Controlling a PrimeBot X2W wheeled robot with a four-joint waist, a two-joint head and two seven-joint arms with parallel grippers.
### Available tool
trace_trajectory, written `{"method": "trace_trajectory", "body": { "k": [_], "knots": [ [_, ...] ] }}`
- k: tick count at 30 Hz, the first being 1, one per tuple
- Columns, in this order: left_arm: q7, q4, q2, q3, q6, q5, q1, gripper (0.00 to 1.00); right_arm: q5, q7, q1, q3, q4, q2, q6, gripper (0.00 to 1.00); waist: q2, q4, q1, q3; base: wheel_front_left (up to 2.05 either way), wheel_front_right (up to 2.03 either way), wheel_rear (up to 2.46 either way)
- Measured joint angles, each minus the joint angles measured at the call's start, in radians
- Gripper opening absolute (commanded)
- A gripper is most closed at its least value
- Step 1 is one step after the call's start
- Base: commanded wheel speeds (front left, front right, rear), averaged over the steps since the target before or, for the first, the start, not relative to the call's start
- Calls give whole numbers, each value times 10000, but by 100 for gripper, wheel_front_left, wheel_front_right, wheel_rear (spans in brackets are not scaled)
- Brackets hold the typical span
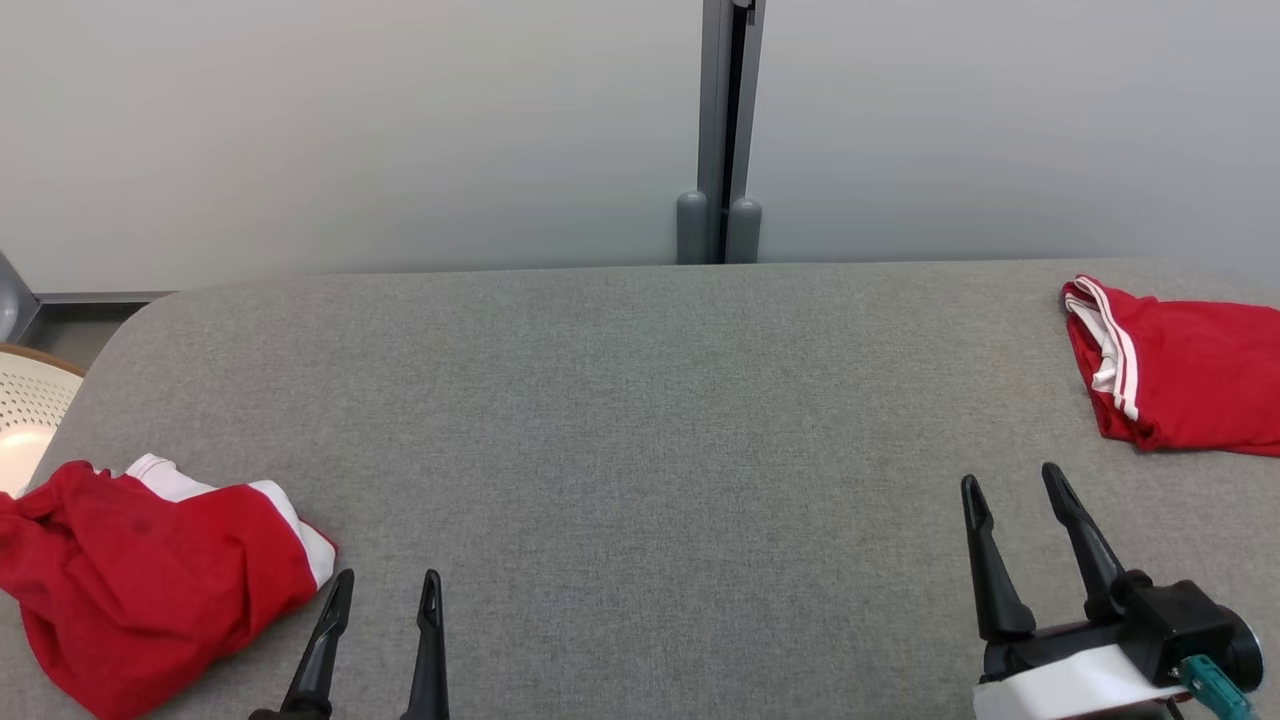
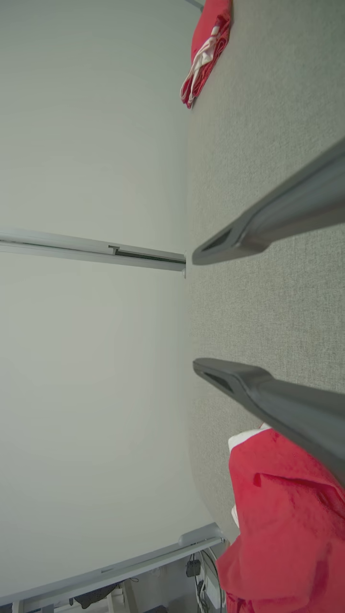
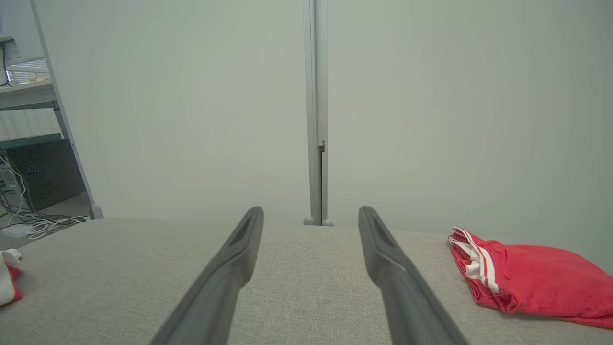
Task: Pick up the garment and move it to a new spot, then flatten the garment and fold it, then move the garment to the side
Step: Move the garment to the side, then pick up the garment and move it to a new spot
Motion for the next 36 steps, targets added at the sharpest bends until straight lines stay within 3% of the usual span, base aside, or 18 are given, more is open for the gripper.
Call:
{"method": "trace_trajectory", "body": {
  "k": [25,36],
  "knots": [
    [0,73,-2,-40,-27,270,81,100,33,0,655,104,355,167,0,100,0,79,0,-318,0,0,0],
    [0,213,-4,-65,-157,410,37,100,359,-2,729,347,650,186,0,100,0,727,0,-281,0,0,0]
  ]
}}
